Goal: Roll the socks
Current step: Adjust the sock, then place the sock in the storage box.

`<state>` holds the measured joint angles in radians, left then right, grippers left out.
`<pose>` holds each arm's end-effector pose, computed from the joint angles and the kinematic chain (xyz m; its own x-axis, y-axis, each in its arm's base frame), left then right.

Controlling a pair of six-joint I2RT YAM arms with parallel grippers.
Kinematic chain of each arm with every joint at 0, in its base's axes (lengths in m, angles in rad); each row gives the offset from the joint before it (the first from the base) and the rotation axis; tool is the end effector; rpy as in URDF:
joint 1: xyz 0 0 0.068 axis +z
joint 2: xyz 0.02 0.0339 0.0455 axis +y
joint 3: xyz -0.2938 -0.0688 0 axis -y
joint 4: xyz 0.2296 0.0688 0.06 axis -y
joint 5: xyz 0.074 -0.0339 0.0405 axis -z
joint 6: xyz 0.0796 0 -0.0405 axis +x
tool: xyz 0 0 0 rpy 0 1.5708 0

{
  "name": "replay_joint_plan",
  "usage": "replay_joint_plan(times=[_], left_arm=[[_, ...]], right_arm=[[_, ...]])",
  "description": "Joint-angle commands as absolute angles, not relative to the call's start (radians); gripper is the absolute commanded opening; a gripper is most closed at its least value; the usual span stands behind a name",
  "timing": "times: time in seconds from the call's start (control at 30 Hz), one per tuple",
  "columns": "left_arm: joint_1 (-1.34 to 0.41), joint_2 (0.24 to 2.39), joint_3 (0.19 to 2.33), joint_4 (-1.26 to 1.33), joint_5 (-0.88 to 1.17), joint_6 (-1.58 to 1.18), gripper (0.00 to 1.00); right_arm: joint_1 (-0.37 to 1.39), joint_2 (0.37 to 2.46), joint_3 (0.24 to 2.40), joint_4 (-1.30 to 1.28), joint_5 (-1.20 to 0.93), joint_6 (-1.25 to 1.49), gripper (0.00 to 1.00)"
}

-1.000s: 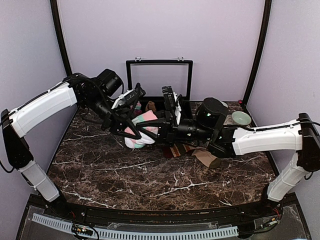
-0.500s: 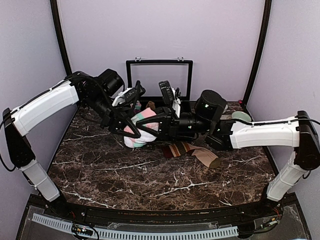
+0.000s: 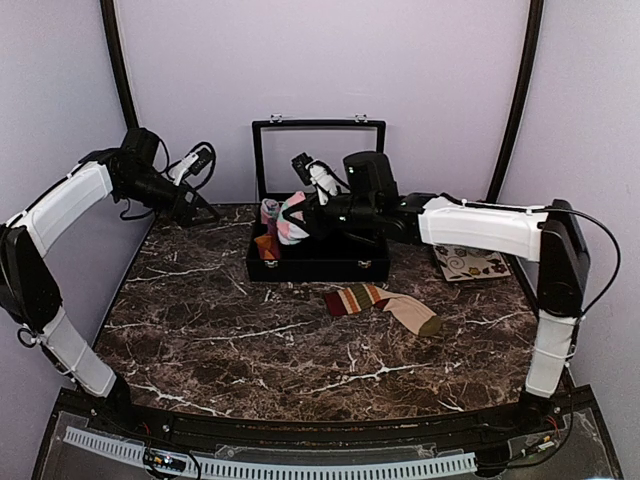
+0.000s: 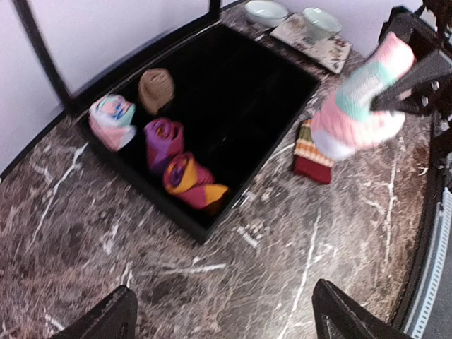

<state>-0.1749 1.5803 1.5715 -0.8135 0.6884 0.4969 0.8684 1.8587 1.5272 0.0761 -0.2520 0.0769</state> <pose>0.3310 -0.1099 0.3660 -0.3673 0.4387 -0.8201 0.8364 0.5416 -0.0848 0.2990 0.3840 0.3390 -0.2315 -0.1583 -0.9599 -0.8799 0.4550 0.1371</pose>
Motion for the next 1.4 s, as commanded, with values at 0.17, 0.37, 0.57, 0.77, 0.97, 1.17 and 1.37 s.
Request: replay_joint_plan(times=[0.17, 0.37, 0.57, 0.77, 0.97, 1.17, 1.37], left_arm=[[-0.068, 1.488, 1.283, -0.654, 0.582, 0.499, 0.9], [-0.046, 1.499, 1.207, -0.616, 0.616, 0.502, 0.91], [-0.041, 1.562, 1.228, -0.635, 0.662, 0.5, 0.87], [-0.039, 1.576, 1.239, -0.621, 0.68, 0.473, 0.87], [-0.039, 1.568, 1.218, -0.612, 0.679, 0.463, 0.87], [-0.038, 1.567, 1.21, -0.602, 0.681, 0.454, 0.87], [-0.036, 1.564, 1.212, -0.604, 0.679, 0.452, 0.87]], right_arm=[[0.718, 2.282, 2.042, -0.154, -0.149, -0.032, 0.0], [0.702, 2.467, 2.214, -0.149, -0.098, -0.119, 0.0], [0.699, 2.537, 2.232, -0.106, -0.114, -0.19, 0.0], [0.699, 2.591, 2.245, -0.077, -0.106, -0.219, 0.0], [0.702, 2.625, 2.251, -0.009, -0.075, -0.227, 0.0], [0.718, 2.67, 2.29, -0.019, -0.057, -0.293, 0.0], [0.731, 2.685, 2.33, -0.09, -0.085, -0.312, 0.08]])
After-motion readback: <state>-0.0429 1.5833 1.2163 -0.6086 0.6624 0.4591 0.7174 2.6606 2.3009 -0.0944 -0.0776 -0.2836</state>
